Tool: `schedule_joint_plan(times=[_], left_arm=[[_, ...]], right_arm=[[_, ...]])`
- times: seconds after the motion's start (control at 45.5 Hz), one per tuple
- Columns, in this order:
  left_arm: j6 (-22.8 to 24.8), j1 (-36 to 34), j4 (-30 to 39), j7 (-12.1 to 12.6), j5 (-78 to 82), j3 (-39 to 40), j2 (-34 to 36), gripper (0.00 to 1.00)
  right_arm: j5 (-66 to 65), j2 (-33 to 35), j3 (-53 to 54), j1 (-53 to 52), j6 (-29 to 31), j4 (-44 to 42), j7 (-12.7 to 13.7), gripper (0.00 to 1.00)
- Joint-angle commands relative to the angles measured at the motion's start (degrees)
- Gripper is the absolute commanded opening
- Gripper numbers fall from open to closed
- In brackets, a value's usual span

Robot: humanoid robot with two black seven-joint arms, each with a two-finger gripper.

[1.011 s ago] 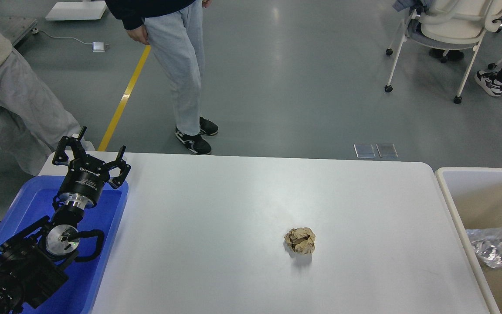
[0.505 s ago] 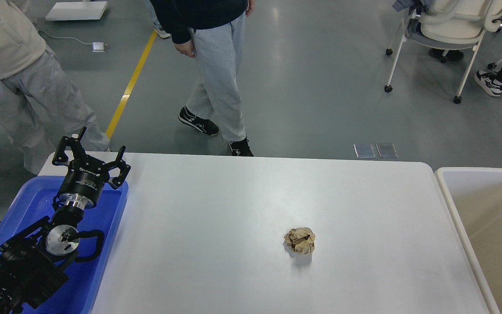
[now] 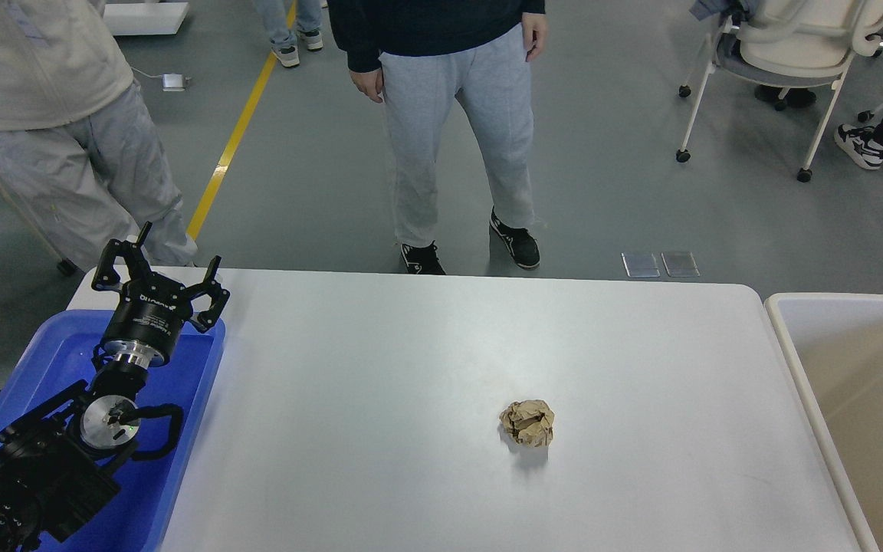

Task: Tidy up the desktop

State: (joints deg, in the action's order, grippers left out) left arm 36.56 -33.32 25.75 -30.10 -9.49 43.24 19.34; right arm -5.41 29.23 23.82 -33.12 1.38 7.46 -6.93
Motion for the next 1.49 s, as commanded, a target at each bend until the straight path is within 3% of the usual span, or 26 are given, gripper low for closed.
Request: schedule_joint_plan(times=[0.0, 0.308, 0.418, 0.527, 0.901, 1.143, 1.473], left_arm=[[0.00, 0.01, 0.00, -0.05, 0.00, 0.01, 0.00, 1.00], [0.00, 0.01, 0.00, -0.05, 0.00, 0.01, 0.00, 1.00], [0.00, 0.01, 0.00, -0.05, 0.00, 0.01, 0.00, 1.00], [0.00, 0.01, 0.00, -0.05, 0.00, 0.09, 0.00, 1.00], [0.00, 0.01, 0.00, -0.05, 0.00, 0.01, 0.00, 1.00], [0.00, 0.01, 0.00, -0.05, 0.00, 0.01, 0.00, 1.00], [0.00, 0.01, 0.00, -0.05, 0.00, 0.01, 0.00, 1.00]], right_arm=[[-0.92, 4.60, 14.48, 1.30, 5.90, 10.11, -2.56, 0.81], [-10.41, 2.85, 39.00, 10.44, 8.99, 27.69, -2.56, 0.98], [-10.41, -4.34, 55.86, 13.86, 10.21, 33.31, -3.35, 0.99], [-11.99, -12.09, 71.26, 15.80, 16.18, 37.89, -3.36, 0.99], [-22.80, -18.07, 69.43, 16.16, 18.04, 39.48, -3.79, 0.99], [-25.27, -19.74, 67.33, 16.24, 17.78, 38.42, -9.59, 0.99], [-25.35, -20.62, 65.92, 16.59, 17.25, 37.19, -11.27, 0.99]])
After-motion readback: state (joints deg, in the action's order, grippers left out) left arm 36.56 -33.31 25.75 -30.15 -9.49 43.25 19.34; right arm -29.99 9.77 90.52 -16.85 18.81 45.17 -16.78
